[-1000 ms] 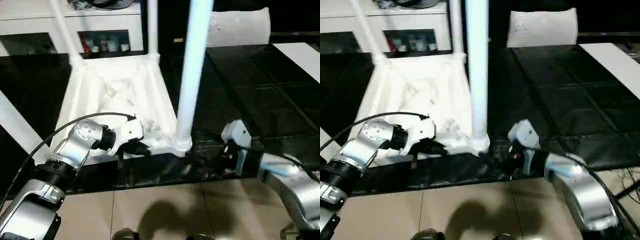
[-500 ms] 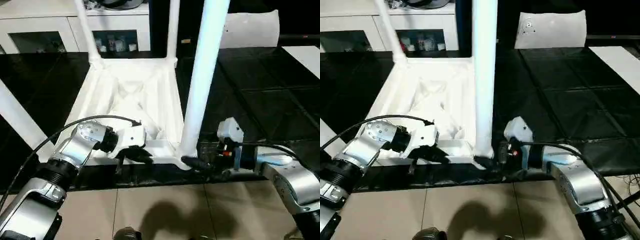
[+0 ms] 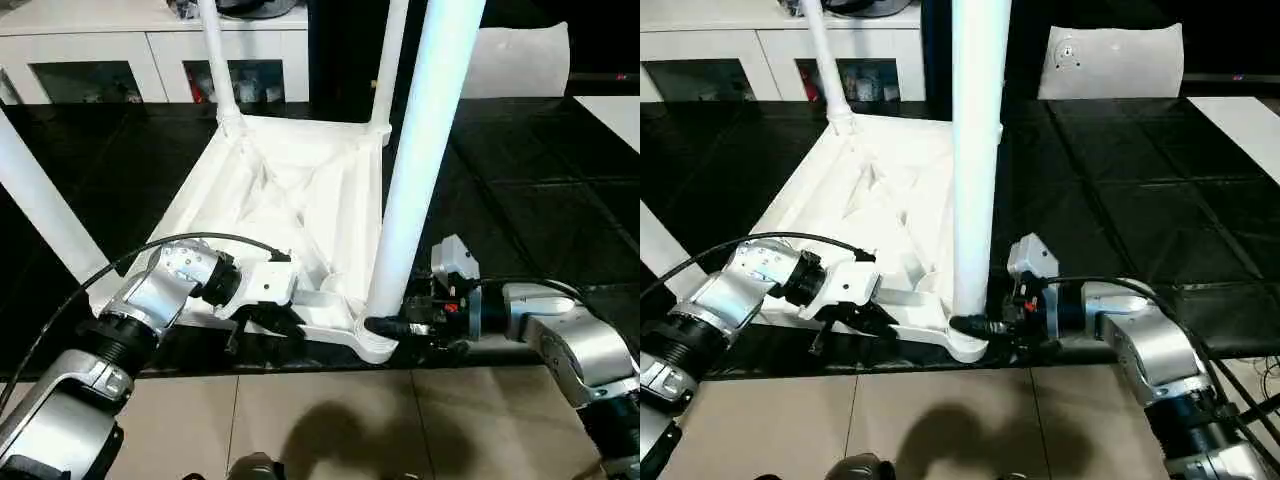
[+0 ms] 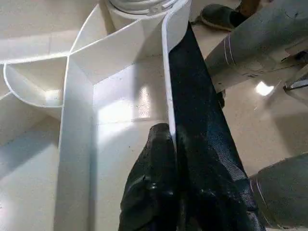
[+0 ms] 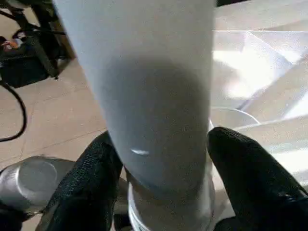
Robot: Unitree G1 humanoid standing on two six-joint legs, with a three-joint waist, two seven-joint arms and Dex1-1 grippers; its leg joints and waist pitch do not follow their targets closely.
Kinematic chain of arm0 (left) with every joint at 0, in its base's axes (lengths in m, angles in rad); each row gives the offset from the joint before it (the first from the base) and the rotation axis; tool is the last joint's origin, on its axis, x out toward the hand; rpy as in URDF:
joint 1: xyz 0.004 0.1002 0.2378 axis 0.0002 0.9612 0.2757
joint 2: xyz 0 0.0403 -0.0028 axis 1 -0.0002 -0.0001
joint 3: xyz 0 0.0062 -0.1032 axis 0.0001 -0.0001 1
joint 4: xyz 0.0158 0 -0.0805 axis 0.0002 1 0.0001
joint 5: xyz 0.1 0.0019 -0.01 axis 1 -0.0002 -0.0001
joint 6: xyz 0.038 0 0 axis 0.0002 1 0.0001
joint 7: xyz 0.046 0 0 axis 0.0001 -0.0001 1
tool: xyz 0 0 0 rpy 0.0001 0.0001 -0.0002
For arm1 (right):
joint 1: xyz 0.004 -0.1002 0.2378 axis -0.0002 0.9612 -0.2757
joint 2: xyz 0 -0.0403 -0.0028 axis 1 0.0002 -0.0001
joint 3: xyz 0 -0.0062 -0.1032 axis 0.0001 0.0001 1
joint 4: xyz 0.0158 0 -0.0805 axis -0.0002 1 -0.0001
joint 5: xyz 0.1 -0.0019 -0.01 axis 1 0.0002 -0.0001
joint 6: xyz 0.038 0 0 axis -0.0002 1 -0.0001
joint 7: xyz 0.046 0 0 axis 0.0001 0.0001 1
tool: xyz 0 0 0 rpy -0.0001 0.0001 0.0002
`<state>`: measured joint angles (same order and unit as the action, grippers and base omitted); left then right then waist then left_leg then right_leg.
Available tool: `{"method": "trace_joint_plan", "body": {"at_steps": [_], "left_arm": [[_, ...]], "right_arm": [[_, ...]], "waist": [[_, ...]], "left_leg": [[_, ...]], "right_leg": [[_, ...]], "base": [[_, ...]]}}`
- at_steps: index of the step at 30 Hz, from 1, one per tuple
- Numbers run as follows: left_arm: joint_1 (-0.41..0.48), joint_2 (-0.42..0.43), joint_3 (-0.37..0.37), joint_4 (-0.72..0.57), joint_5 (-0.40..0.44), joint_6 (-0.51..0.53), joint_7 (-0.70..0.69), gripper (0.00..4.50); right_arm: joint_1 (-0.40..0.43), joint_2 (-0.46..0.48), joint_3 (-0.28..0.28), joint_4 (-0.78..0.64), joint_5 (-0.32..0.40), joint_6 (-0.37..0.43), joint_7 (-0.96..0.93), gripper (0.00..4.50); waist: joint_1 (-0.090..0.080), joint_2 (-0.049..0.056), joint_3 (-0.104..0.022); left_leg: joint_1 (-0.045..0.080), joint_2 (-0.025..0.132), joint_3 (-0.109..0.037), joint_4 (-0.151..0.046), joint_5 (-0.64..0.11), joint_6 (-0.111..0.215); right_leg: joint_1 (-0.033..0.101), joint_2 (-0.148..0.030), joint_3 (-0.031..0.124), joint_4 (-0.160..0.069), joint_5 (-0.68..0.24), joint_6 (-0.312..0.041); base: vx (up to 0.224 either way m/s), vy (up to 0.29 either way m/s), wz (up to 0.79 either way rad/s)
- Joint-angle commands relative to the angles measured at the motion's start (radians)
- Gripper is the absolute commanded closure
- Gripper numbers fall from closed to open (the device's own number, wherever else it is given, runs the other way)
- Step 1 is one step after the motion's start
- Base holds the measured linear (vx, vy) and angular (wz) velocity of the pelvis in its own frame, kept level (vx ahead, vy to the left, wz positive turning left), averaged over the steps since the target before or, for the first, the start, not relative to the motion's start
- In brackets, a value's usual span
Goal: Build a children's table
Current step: Rotate leg to tighten
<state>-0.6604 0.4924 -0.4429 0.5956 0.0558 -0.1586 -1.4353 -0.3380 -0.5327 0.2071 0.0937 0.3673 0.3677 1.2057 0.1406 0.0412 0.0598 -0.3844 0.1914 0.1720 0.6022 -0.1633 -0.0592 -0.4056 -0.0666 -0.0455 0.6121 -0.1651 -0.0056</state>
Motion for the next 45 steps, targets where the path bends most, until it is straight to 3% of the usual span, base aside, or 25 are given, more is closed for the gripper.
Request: {"method": "trace_joint_plan", "body": {"at_steps": [1,4,7,10,15,18,20,23,24,25,28,30,32,34,35,36,38,39,42,43,44,45], "left_arm": [[-0.026,0.002,-0.016,-0.002,0.017,-0.026,-0.024,4.5],[-0.028,0.003,-0.015,0.007,0.03,-0.015,-0.012,4.5],[-0.031,-0.005,-0.004,0.015,0.024,0.011,0.001,4.5],[-0.036,-0.019,0.011,0.022,0.019,0.065,0.034,4.5],[-0.055,-0.066,0.059,0.028,0.009,0.202,0.156,4.5],[-0.074,-0.123,0.116,0.032,-0.024,0.306,0.264,4.5],[-0.092,-0.164,0.153,0.046,-0.031,0.364,0.362,4.5],[-0.114,-0.233,0.204,0.053,-0.022,0.451,0.537,4.5],[-0.119,-0.255,0.221,0.053,-0.018,0.472,0.589,4.5],[-0.119,-0.255,0.221,0.053,-0.018,0.472,0.589,4.5],[-0.124,-0.304,0.23,0.045,0.002,0.494,0.672,4.5],[-0.123,-0.308,0.222,0.04,0.01,0.497,0.672,4.5],[-0.12,-0.3,0.217,0.037,0.015,0.487,0.659,4.5],[-0.113,-0.268,0.2,0.042,0.029,0.448,0.622,4.5],[-0.11,-0.256,0.197,0.044,0.03,0.441,0.608,4.5],[-0.109,-0.254,0.195,0.044,0.031,0.435,0.603,4.5],[-0.081,-0.196,0.166,0.04,0.031,0.322,0.484,4.5],[-0.081,-0.196,0.166,0.04,0.031,0.322,0.484,4.5],[-0.057,-0.149,0.134,0.032,0.02,0.231,0.362,4.5],[-0.054,-0.137,0.122,0.032,0.022,0.211,0.331,4.5],[-0.044,-0.118,0.111,0.032,0.004,0.173,0.254,4.5],[-0.042,-0.115,0.112,0.031,-0.008,0.17,0.228,4.5]], "right_arm": [[-0.016,-0.01,0.017,0.001,0.019,0.017,0.031,1.72],[-0.011,-0.009,0.018,0.002,0.029,0.031,0.041,1.78],[-0.005,-0.005,0.018,-0.002,0.044,0.051,0.046,2.21],[0.003,0.014,0.007,-0.009,0.055,0.078,0.031,2.36],[0.015,0.104,-0.019,-0.008,0.028,0.097,-0.139,2.45],[-0.003,0.213,-0.047,0.039,-0.013,0.109,-0.335,2.46],[-0.029,0.292,-0.07,0.075,-0.038,0.11,-0.461,2.46],[-0.084,0.424,-0.106,0.138,-0.085,0.124,-0.686,2.46],[-0.098,0.458,-0.119,0.156,-0.099,0.13,-0.752,2.46],[-0.098,0.458,-0.119,0.156,-0.099,0.13,-0.752,2.46],[-0.122,0.527,-0.124,0.195,-0.167,0.116,-0.889,2.46],[-0.12,0.53,-0.112,0.194,-0.198,0.08,-0.896,1.9],[-0.11,0.528,-0.127,0.182,-0.192,0.061,-0.886,1.78],[-0.092,0.5,-0.149,0.158,-0.176,0.032,-0.846,1.72],[-0.083,0.483,-0.147,0.146,-0.17,0.018,-0.818,1.37],[-0.081,0.479,-0.146,0.142,-0.169,0.016,-0.811,1.37],[-0.038,0.377,-0.141,0.088,-0.142,-0.02,-0.663,1.21],[-0.038,0.377,-0.141,0.088,-0.142,-0.02,-0.663,1.06],[-0.009,0.272,-0.136,0.073,-0.13,-0.049,-0.502,0.88],[-0.005,0.249,-0.135,0.07,-0.122,-0.049,-0.465,0.75],[0.002,0.196,-0.13,0.06,-0.104,-0.045,-0.38,0.75],[0.003,0.176,-0.126,0.056,-0.096,-0.035,-0.349,0.51]], "waist": [[-0.007,-0.009,-0.078],[-0.006,-0.009,-0.079],[-0.006,-0.008,-0.079],[-0.006,-0.01,-0.075],[-0.014,-0.01,-0.064],[-0.034,-0.01,-0.055],[-0.06,-0.012,-0.052],[-0.092,-0.006,-0.052],[-0.097,-0.003,-0.055],[-0.11,-0.003,-0.057],[-0.116,-0.002,-0.057],[-0.113,0.003,-0.059],[-0.111,0.0,-0.06],[-0.109,0.001,-0.062],[-0.109,0.0,-0.064],[-0.11,-0.001,-0.064],[-0.107,-0.004,-0.067],[-0.104,-0.004,-0.067],[-0.097,-0.005,-0.071],[-0.097,-0.005,-0.071],[-0.092,-0.005,-0.076],[-0.089,-0.004,-0.076]], "left_leg": [[0.023,0.036,-0.007,-0.068,-0.254,0.02],[0.023,0.036,-0.007,-0.068,-0.253,0.015],[0.023,0.036,-0.007,-0.068,-0.249,0.014],[0.025,0.036,-0.006,-0.069,-0.25,0.016],[0.028,0.032,-0.01,-0.074,-0.309,-0.006],[0.031,0.023,-0.014,-0.078,-0.357,-0.025],[0.031,0.016,-0.022,-0.079,-0.397,-0.034],[0.026,0.014,-0.032,-0.083,-0.442,-0.034],[0.028,0.014,-0.032,-0.083,-0.444,-0.034],[0.022,0.014,-0.036,-0.087,-0.442,-0.028],[0.024,0.016,-0.031,-0.09,-0.431,-0.008],[0.025,0.017,-0.028,-0.091,-0.423,0.0],[0.021,0.018,-0.025,-0.094,-0.4,0.01],[0.023,0.019,-0.023,-0.093,-0.384,0.02],[0.018,0.019,-0.022,-0.093,-0.366,0.026],[0.015,0.019,-0.022,-0.094,-0.356,0.031],[0.015,0.019,-0.017,-0.087,-0.331,0.053],[0.013,0.019,-0.017,-0.086,-0.32,0.062],[0.008,0.019,-0.01,-0.077,-0.228,0.095],[0.008,0.019,-0.01,-0.077,-0.228,0.095],[0.006,0.022,-0.009,-0.073,-0.175,0.113],[0.009,0.024,-0.008,-0.073,-0.163,0.119]], "right_leg": [[0.044,-0.07,0.035,-0.072,-0.293,-0.204],[0.043,-0.07,0.036,-0.074,-0.304,-0.199],[0.042,-0.07,0.036,-0.074,-0.303,-0.199],[0.039,-0.069,0.037,-0.074,-0.305,-0.202],[0.033,-0.071,0.035,-0.086,-0.421,-0.177],[0.027,-0.071,0.028,-0.101,-0.535,-0.135],[0.028,-0.073,0.015,-0.112,-0.621,-0.1],[0.034,-0.074,-0.003,-0.123,-0.634,-0.082],[0.035,-0.075,-0.005,-0.123,-0.619,-0.087],[0.043,-0.076,-0.014,-0.124,-0.583,-0.093],[0.039,-0.076,-0.01,-0.123,-0.496,-0.119],[0.038,-0.076,-0.005,-0.121,-0.454,-0.13],[0.043,-0.074,0.002,-0.112,-0.379,-0.15],[0.042,-0.074,0.007,-0.109,-0.339,-0.163],[0.048,-0.074,0.008,-0.103,-0.307,-0.173],[0.051,-0.074,0.008,-0.102,-0.296,-0.174],[0.052,-0.076,0.01,-0.103,-0.282,-0.18],[0.054,-0.078,0.01,-0.106,-0.282,-0.177],[0.055,-0.079,0.012,-0.095,-0.195,-0.212],[0.055,-0.079,0.012,-0.095,-0.195,-0.212],[0.057,-0.076,0.011,-0.085,-0.13,-0.235],[0.055,-0.076,0.011,-0.083,-0.109,-0.244]], "base": [[0.0,0.0,0.0],[0.0,0.0,0.0],[0.0,0.0,0.0],[0.0,0.0,0.0],[0.0,0.0,0.0],[0.0,0.0,0.0],[0.0,0.0,0.0],[0.0,0.0,0.0],[0.0,0.0,0.0],[0.0,0.0,0.0],[0.0,0.0,0.0],[0.0,0.0,0.0],[0.0,0.0,0.0],[0.0,0.0,0.0],[0.0,0.0,0.0],[0.0,0.0,0.0],[0.0,0.0,0.0],[0.0,0.0,0.0],[0.0,0.0,0.0],[0.0,0.0,0.0],[0.0,0.0,0.0],[0.0,0.0,0.0]]}}
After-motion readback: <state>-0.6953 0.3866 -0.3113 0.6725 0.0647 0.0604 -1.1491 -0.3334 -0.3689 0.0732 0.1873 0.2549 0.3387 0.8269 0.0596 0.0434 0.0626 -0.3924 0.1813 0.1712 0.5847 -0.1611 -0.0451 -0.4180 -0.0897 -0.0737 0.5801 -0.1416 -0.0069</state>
